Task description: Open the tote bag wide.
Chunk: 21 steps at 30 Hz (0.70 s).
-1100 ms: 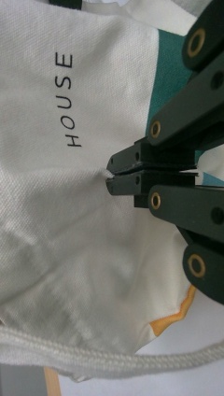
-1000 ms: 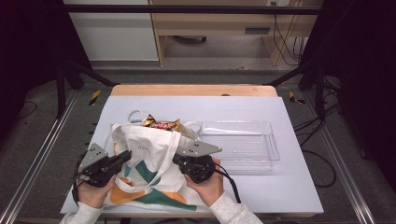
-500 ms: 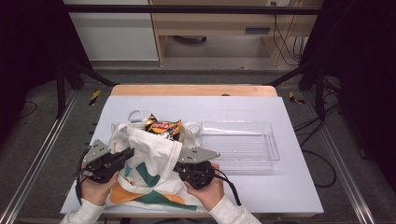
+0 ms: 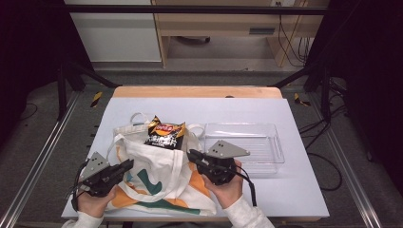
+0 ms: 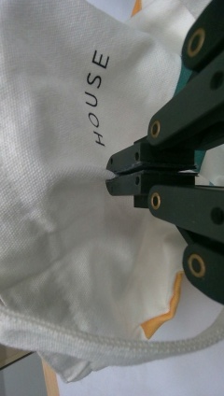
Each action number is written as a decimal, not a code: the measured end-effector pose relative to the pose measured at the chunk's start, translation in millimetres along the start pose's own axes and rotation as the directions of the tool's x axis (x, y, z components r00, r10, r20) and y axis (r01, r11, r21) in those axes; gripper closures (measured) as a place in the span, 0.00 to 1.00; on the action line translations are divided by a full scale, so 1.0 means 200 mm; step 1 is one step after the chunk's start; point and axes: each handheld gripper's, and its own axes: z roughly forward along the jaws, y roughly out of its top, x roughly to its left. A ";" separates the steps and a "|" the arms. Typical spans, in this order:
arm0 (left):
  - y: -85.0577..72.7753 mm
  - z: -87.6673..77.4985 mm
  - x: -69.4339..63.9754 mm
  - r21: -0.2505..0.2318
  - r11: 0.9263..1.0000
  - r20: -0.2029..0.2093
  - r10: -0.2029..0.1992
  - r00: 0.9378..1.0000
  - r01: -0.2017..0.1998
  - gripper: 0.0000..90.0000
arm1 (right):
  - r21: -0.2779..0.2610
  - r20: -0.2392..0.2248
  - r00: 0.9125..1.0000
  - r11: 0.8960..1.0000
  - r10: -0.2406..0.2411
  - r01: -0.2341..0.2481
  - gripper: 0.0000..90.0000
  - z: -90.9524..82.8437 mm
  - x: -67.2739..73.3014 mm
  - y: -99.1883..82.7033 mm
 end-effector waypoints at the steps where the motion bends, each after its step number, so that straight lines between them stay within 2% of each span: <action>1: -0.01 0.00 0.00 -0.002 1.000 0.000 -0.001 1.000 0.001 0.99 | 0.000 0.000 1.000 1.000 0.000 0.000 0.93 0.00 0.00 0.00; 2: -0.01 -0.01 0.00 0.000 1.000 0.001 -0.003 1.000 0.003 0.99 | -0.041 0.011 1.000 0.999 0.005 -0.004 0.97 -0.02 -0.01 0.05; 3: -0.02 -0.01 0.00 0.001 1.000 0.002 -0.003 1.000 0.003 0.99 | -0.041 0.011 1.000 0.999 0.005 -0.004 0.97 -0.02 -0.01 0.05; 4: -0.03 -0.02 -0.01 0.005 1.000 -0.001 0.003 1.000 -0.003 0.99 | -0.064 0.023 1.000 0.998 0.003 -0.002 0.99 -0.01 0.00 0.08; 7: -0.04 -0.02 -0.02 0.009 1.000 -0.005 0.015 1.000 -0.015 0.98 | -0.068 0.008 1.000 0.998 0.018 -0.017 1.00 0.02 0.00 0.11; 9: -0.04 -0.02 -0.02 0.010 1.000 -0.006 0.019 1.000 -0.019 0.98 | -0.056 -0.002 1.000 0.998 0.018 -0.018 1.00 0.08 0.02 0.12; 10: -0.05 -0.03 -0.02 0.011 1.000 -0.006 0.021 1.000 -0.021 0.98 | -0.038 -0.008 1.000 0.999 0.015 -0.015 1.00 0.15 0.04 0.14; 13: -0.05 -0.03 -0.02 0.008 1.000 -0.005 0.021 1.000 -0.021 0.98 | -0.019 -0.017 1.000 1.000 0.019 -0.019 1.00 0.19 0.06 0.14; 14: -0.05 -0.03 -0.02 0.008 1.000 -0.001 0.023 1.000 -0.022 0.98 | 0.007 -0.026 1.000 1.000 0.011 -0.011 1.00 0.23 0.08 0.13; 18: -0.04 -0.03 -0.02 -0.007 1.000 0.003 0.027 1.000 -0.027 0.96 | 0.039 -0.029 1.000 0.999 -0.004 0.005 1.00 0.27 0.10 0.12; 19: -0.04 -0.04 -0.01 -0.018 1.000 0.008 0.022 1.000 -0.022 0.95 | 0.046 -0.028 1.000 0.999 -0.009 0.011 1.00 0.27 0.10 0.11; 20: -0.02 -0.07 -0.01 -0.056 0.998 0.016 0.006 1.000 -0.006 0.92 | 0.052 -0.029 0.999 0.999 -0.013 0.015 1.00 0.27 0.10 0.10; 21: -0.02 -0.07 -0.01 -0.056 0.998 0.016 0.006 1.000 -0.006 0.91 | 0.052 -0.029 0.999 0.999 -0.013 0.015 1.00 0.27 0.10 0.10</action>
